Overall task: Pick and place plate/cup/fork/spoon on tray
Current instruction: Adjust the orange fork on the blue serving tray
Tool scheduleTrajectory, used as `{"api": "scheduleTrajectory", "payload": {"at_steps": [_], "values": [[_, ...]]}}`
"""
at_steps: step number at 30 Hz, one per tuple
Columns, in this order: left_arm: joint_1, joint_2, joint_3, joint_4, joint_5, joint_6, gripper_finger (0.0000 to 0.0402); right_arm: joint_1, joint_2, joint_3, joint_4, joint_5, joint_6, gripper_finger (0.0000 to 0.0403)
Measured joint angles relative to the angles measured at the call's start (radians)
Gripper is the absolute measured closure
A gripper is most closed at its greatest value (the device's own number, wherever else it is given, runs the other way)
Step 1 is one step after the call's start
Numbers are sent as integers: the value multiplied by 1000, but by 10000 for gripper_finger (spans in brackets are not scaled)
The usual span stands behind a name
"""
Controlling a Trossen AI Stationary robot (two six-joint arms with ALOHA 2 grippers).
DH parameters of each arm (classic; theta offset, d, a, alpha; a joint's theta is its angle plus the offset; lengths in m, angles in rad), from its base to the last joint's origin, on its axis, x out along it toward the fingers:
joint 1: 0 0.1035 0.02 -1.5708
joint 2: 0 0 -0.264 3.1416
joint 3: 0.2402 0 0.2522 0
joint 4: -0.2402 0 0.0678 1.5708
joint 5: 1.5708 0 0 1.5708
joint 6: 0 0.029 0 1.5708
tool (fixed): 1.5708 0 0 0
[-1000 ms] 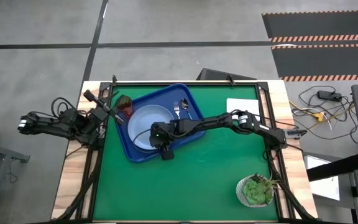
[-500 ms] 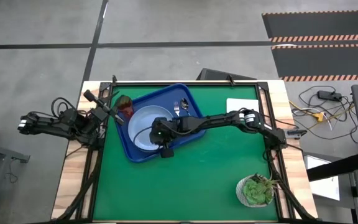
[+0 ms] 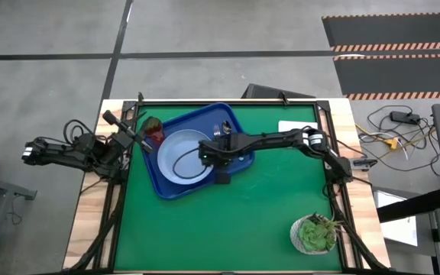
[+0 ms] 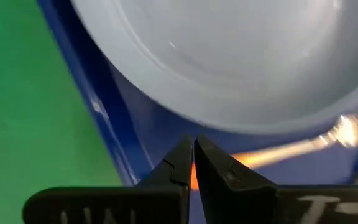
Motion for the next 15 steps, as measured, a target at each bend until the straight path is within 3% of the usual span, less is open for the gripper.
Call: {"api": "scheduleTrajectory", "payload": {"at_steps": [6,15], "values": [[0,2,0,-2,0,0,338,-14,-90,-128,46,31,33,394],[0,7,0,0,0,-2,338,-51,-197,-488,505,31,55,394]]}}
